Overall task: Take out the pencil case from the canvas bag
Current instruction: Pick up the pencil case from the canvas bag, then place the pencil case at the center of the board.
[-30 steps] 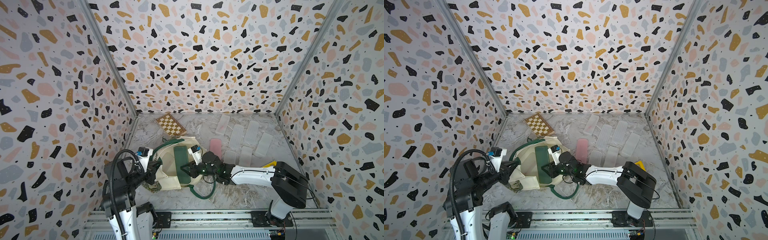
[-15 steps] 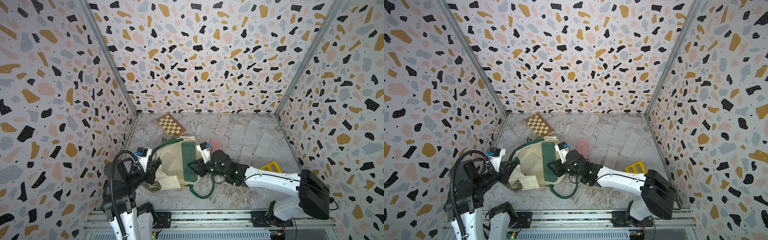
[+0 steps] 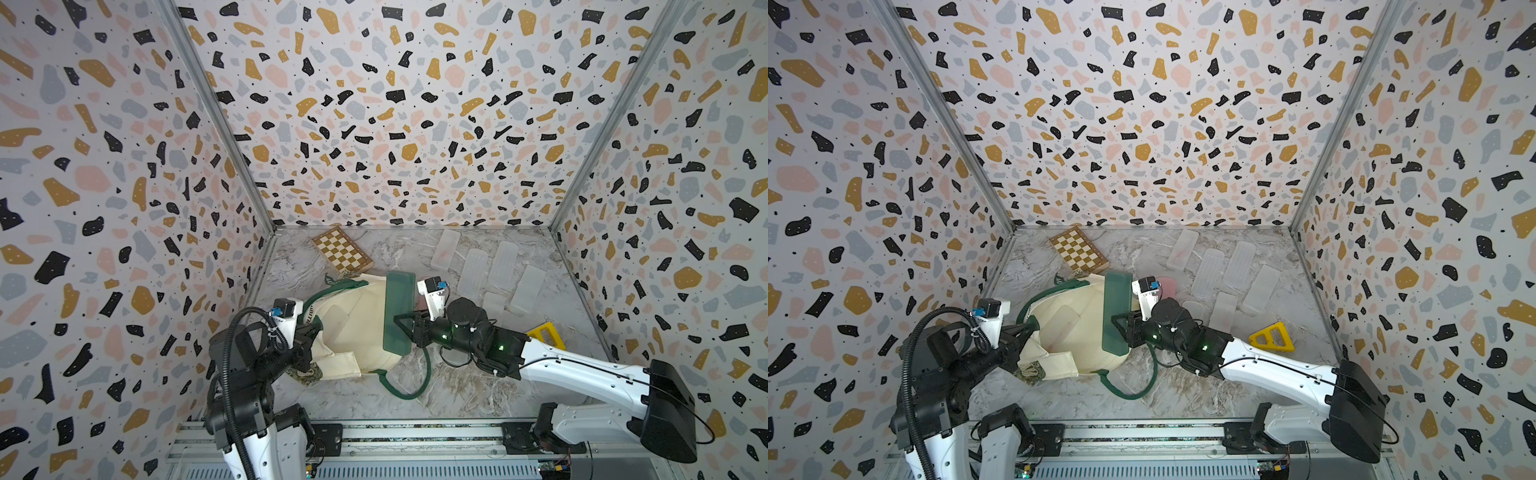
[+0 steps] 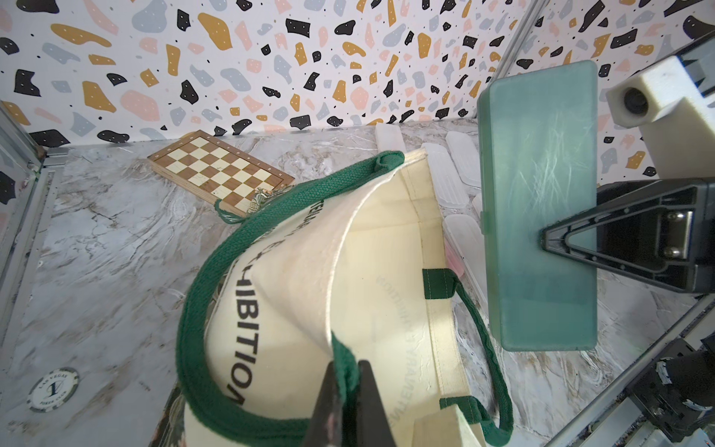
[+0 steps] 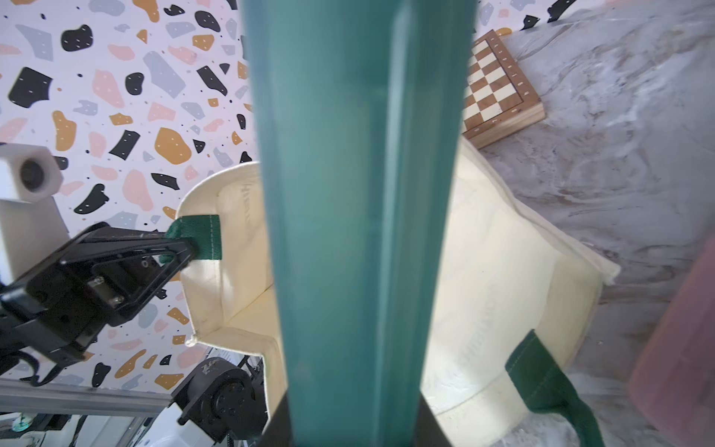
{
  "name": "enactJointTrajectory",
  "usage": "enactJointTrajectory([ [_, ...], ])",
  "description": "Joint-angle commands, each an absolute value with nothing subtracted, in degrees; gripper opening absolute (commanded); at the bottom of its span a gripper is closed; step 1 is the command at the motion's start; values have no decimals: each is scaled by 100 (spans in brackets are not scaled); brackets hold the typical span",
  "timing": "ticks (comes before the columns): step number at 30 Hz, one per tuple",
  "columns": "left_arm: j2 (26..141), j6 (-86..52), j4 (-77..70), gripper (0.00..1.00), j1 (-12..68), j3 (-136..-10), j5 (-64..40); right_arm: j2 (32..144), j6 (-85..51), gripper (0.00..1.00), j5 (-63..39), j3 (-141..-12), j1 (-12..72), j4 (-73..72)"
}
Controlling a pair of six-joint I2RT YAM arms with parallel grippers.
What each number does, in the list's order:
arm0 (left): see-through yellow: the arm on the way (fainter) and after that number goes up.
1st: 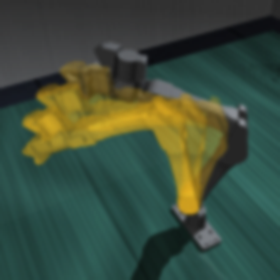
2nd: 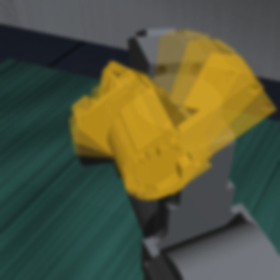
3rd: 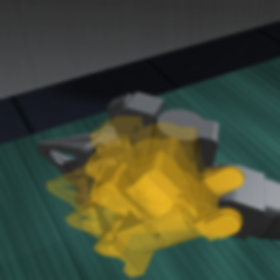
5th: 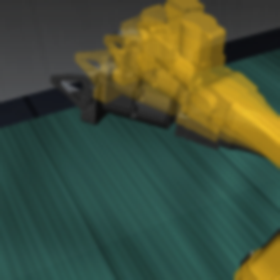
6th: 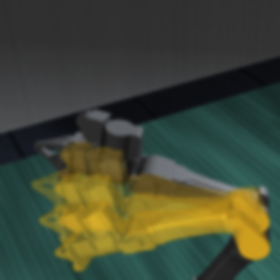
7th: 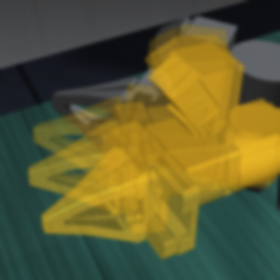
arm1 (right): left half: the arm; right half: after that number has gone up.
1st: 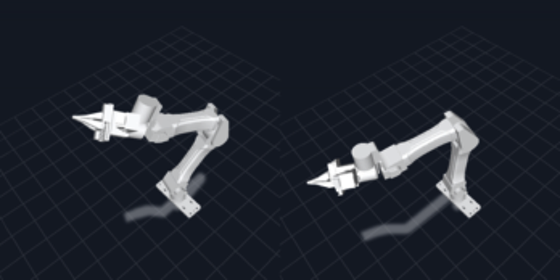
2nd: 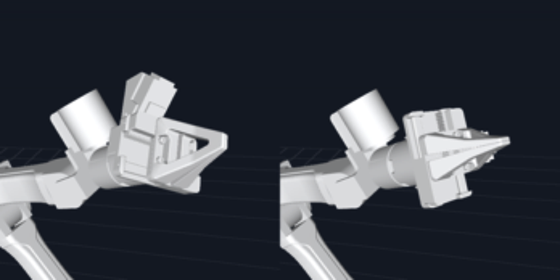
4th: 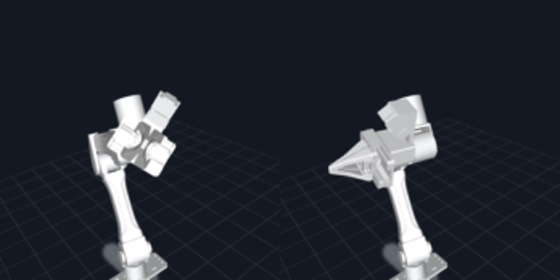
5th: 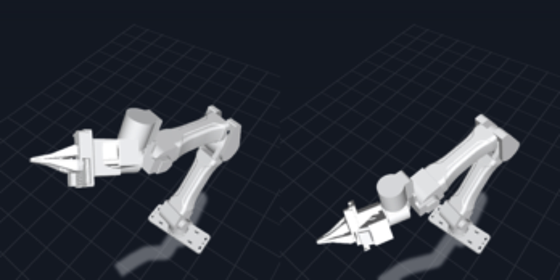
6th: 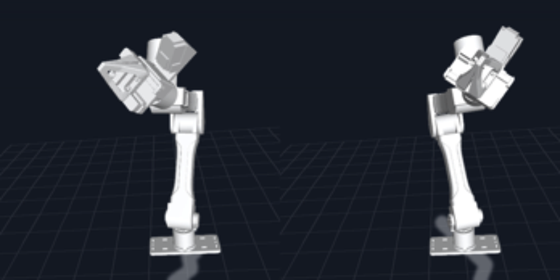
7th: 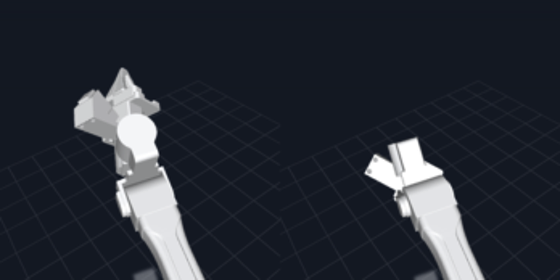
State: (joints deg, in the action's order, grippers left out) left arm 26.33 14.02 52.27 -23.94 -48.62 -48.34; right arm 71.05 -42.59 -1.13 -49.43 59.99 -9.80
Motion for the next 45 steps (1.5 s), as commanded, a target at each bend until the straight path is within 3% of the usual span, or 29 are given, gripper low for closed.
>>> enactJointTrajectory([
  [1,2662,1315,4857,0,-2412,-4852,-4801,6919,-4079,23,-242,-5066,5753,-903],
  [15,2856,1288,4859,0,-2416,-4887,-4616,7141,-3613,22,-1497,-5414,4173,-818],
  [30,2836,1283,4849,0,-2416,-4883,-4612,8007,-3547,21,-1821,-6179,3471,-745],
  [45,2775,1286,4865,0,-2417,-4880,-4597,9569,-3509,21,-1830,-7388,2851,-683],
])
